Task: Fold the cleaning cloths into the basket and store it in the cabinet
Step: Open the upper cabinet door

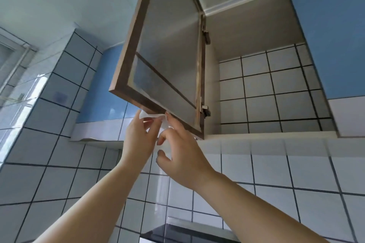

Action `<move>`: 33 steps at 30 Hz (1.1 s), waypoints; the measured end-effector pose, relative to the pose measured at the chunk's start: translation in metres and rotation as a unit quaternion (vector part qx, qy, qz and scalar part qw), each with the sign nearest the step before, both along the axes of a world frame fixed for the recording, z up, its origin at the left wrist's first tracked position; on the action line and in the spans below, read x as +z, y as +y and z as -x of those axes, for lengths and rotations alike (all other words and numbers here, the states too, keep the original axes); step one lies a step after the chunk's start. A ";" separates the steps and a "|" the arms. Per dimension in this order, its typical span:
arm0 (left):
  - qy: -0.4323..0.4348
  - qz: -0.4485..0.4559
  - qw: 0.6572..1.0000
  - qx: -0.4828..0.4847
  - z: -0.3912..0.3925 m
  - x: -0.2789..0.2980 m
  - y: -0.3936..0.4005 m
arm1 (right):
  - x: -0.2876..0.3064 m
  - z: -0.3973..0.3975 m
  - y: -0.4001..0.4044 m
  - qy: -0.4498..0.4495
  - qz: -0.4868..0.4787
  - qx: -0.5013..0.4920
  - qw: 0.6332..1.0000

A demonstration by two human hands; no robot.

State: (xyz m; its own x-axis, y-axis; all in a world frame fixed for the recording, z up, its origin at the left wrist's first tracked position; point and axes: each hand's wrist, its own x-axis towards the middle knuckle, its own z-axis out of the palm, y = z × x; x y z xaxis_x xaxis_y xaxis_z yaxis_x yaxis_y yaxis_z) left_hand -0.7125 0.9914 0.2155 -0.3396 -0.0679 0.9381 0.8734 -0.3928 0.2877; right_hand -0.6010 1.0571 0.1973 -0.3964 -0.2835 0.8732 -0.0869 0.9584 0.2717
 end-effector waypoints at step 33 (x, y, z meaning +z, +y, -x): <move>-0.123 0.035 0.978 -0.164 -0.035 -0.051 -0.027 | -0.026 -0.043 -0.015 -0.022 0.060 -0.045 0.997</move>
